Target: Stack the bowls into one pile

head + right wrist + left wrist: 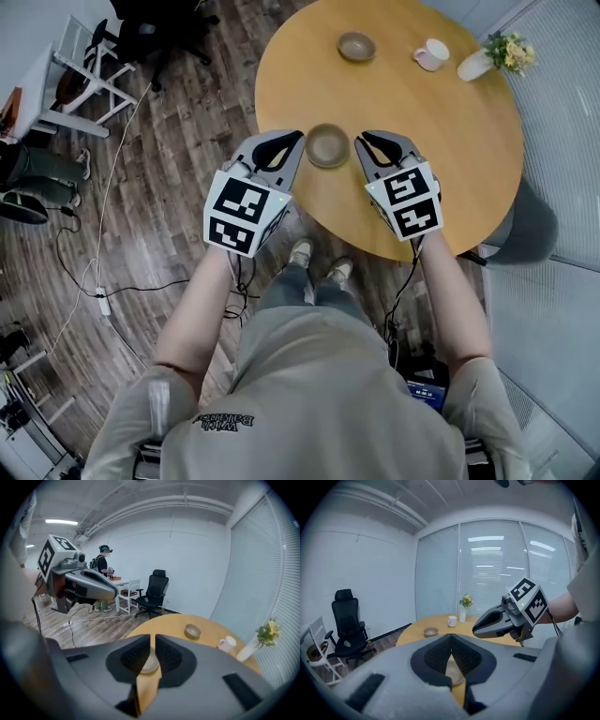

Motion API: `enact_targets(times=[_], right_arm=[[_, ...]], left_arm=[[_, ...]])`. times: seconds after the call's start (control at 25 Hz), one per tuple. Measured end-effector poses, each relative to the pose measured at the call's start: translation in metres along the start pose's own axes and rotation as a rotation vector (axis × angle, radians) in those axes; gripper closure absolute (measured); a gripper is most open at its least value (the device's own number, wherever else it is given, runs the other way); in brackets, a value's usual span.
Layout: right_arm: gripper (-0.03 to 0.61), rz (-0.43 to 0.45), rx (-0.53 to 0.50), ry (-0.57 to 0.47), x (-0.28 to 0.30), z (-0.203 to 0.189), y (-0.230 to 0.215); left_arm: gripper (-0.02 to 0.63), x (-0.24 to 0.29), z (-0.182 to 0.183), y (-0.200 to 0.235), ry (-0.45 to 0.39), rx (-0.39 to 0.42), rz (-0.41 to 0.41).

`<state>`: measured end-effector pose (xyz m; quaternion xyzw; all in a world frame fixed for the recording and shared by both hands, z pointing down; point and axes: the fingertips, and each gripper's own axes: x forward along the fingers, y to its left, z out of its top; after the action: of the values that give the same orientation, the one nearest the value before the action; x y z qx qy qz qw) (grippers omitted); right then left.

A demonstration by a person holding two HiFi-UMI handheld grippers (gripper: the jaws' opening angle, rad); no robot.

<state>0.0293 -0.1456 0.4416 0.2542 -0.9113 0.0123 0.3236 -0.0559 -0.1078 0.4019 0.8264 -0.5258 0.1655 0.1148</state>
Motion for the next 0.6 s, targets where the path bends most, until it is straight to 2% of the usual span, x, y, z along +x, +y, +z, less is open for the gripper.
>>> enact_targets(times=[0.4, 0.6], right_arm=[[0.541, -0.159, 0.064, -0.185, -0.106, 0.023, -0.038], [0.541, -0.248, 0.102, -0.259, -0.166, 0.032, -0.052]], left_arm=[[0.595, -0.016, 0.068, -0.048, -0.117, 0.123, -0.020], [0.595, -0.024, 0.102, -0.079, -0.171, 0.174, -0.056]])
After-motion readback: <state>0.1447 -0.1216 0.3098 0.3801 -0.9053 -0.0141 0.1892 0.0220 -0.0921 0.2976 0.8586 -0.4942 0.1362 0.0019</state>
